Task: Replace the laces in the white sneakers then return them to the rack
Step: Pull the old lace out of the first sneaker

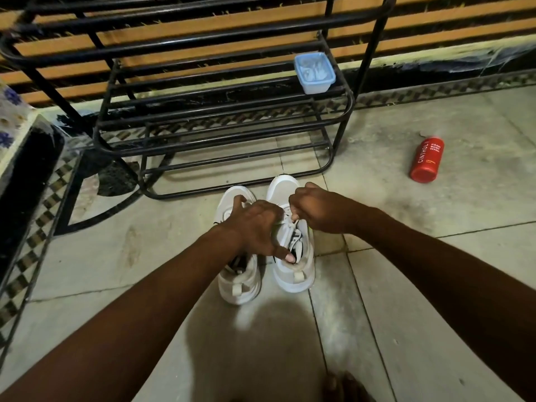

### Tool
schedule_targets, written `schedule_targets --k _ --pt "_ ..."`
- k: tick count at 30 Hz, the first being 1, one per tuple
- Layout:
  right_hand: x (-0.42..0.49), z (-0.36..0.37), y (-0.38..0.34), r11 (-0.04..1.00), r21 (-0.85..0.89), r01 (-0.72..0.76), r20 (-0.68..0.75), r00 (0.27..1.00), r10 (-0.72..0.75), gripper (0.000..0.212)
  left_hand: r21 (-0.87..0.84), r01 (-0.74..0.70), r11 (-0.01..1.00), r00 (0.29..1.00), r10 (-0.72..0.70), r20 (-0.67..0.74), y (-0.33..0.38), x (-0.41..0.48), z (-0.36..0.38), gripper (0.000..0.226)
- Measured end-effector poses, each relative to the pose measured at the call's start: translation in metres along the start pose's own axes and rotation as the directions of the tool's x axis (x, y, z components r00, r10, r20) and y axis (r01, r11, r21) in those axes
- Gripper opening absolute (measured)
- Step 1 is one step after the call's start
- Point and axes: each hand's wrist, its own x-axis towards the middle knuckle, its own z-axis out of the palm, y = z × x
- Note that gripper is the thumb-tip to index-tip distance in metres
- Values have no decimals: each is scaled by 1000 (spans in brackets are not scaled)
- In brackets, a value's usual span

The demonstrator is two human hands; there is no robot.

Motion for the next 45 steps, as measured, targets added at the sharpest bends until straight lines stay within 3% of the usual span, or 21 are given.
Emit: schedule_targets --k 3,5,7,8,12,14,16,17,18,20,22,24,27,29,31,34,36,38,40,42,45 --pt "-5 14 -3 840 478 -255 -109 932 345 14 0 -7 1000 1000 7 12 -1 0 -1 103" --pt "-7 20 -8 272 912 -308 42 728 684 15 5 -15 1000 1000 15 21 -2 1 -2 102" --pt "-10 21 -5 -136 944 -302 304 630 715 20 11 -12 1000 999 11 34 -2 1 -2 103" --pt "-12 18 -2 -93 931 -353 318 661 679 23 11 -8 1000 999 8 34 -1 2 -2 103" --pt "-13 6 5 817 495 -297 -20 936 352 17 21 -16 1000 1000 15 25 -2 4 0 101" --pt "-8 3 4 935 294 -200 -49 973 224 14 9 -17 1000 1000 16 19 -3 5 1 102" --pt "-4 13 3 906 342 -250 -118 945 305 14 1 -15 1000 1000 15 25 -2 5 2 105" --pt "-5 18 3 752 558 -351 -141 853 503 15 1 -14 1000 999 14 31 -1 5 2 107" --pt "-5 20 6 390 830 -398 -37 659 751 17 -1 -11 1000 999 12 36 0 6 2 107" --pt "-8 28 7 -383 901 -206 434 380 817 24 -5 -3 1000 999 3 36 2 5 3 103" --pt "-7 30 10 -531 823 -202 567 366 738 25 -2 5 1000 999 -4 47 1 3 2 101" --pt "-10 22 12 -220 901 -373 395 496 773 32 14 7 1000 998 -7 70 2 3 1 102" --pt "-16 7 15 625 681 -381 -15 846 532 23 30 11 999 997 -14 70 4 3 -1 102" --pt "-22 3 18 719 636 -280 -135 877 461 19 25 12 1000 997 -13 70 5 3 -2 100" --pt "-26 6 8 531 818 -220 -218 735 642 28 25 11 1000 997 -13 72 7 3 -3 100" --pt "-26 12 -1 -235 972 -10 226 310 923 24 29 16 999 996 -19 85 9 3 -6 98" --pt "-26 14 -2 -506 847 161 433 342 834 22 31 18 999 996 -21 89 11 2 -7 93" --pt "-23 11 -6 -531 820 214 384 483 787 26 34 15 999 995 -18 94 12 1 -8 90" --pt "-18 9 -10 -295 951 94 184 595 782 25 27 24 999 995 -27 96 12 1 -8 91" --pt "-19 5 -5 203 974 -98 -65 742 667 21 20 33 999 995 -34 93 13 2 -9 91" --pt "-23 -1 7 804 563 -191 -157 931 331 35 44 34 998 994 -38 99 15 3 -10 94"
